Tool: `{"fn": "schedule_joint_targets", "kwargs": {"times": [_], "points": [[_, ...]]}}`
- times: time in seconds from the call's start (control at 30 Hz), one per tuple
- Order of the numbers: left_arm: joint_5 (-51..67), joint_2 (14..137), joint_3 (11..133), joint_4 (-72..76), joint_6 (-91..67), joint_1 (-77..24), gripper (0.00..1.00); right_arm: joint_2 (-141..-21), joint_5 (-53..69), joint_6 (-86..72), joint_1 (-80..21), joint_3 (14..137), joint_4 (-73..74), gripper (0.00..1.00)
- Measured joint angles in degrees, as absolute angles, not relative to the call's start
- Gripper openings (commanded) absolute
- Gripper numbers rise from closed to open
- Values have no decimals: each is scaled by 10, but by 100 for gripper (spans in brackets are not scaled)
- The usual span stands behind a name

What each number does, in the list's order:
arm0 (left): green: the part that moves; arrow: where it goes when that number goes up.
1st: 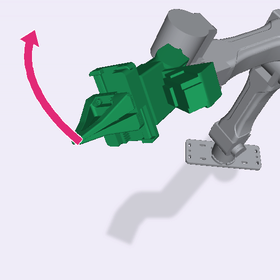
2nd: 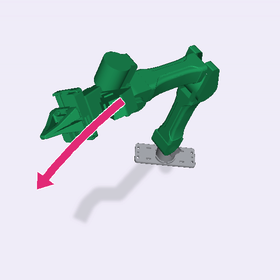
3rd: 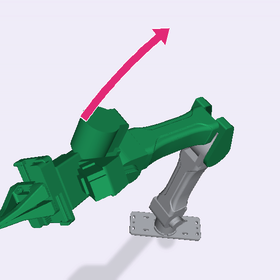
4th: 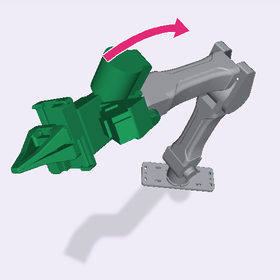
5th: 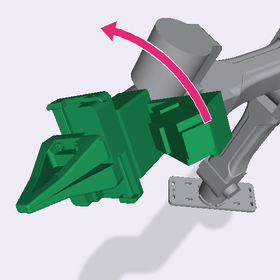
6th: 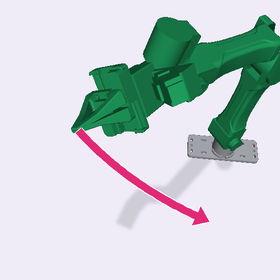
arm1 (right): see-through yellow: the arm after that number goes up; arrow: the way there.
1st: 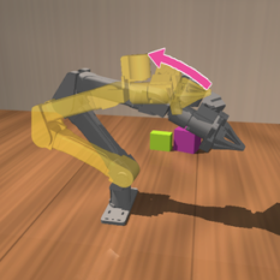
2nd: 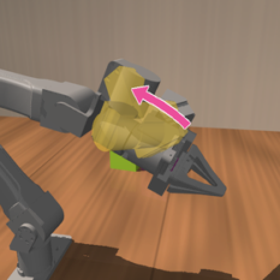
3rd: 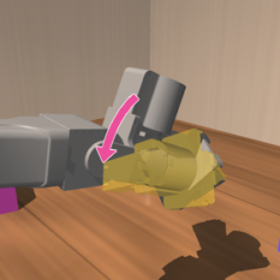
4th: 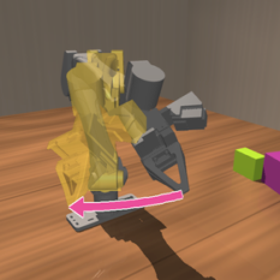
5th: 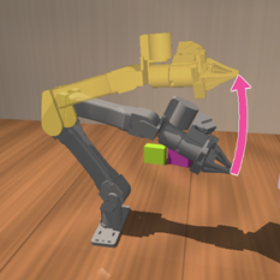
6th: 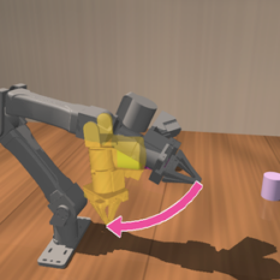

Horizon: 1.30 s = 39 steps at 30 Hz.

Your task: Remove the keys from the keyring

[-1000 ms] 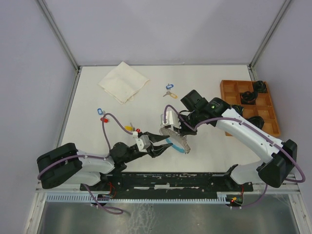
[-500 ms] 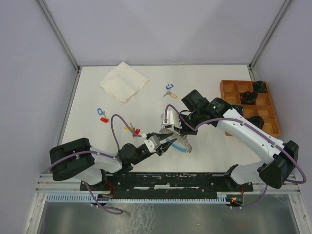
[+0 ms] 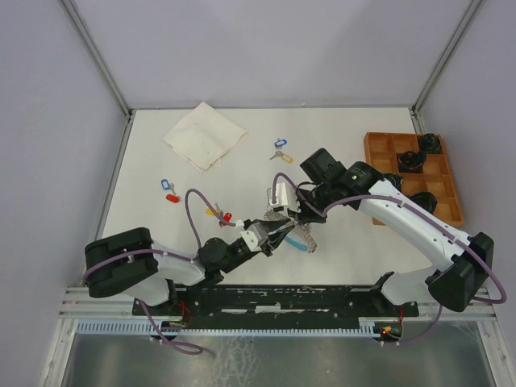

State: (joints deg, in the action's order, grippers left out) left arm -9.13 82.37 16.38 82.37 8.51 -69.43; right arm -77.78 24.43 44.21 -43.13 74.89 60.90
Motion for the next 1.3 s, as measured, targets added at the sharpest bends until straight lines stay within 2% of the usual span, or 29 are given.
{"fn": "schedule_joint_targets", "kwargs": {"times": [0.4,0.6,0.87,1.3], "points": [[-103,820,175,793,85,-696,27,-778,244,440,-431,749,609,1],[-113,820,184,789,87,-696,20,-778,246,439,-431,749,607,1],[-121,820,188,778,95,-698,3,-778,246,439,-431,749,604,1],[-123,789,188,732,121,-699,3,-775,240,440,-431,749,604,1]]}}
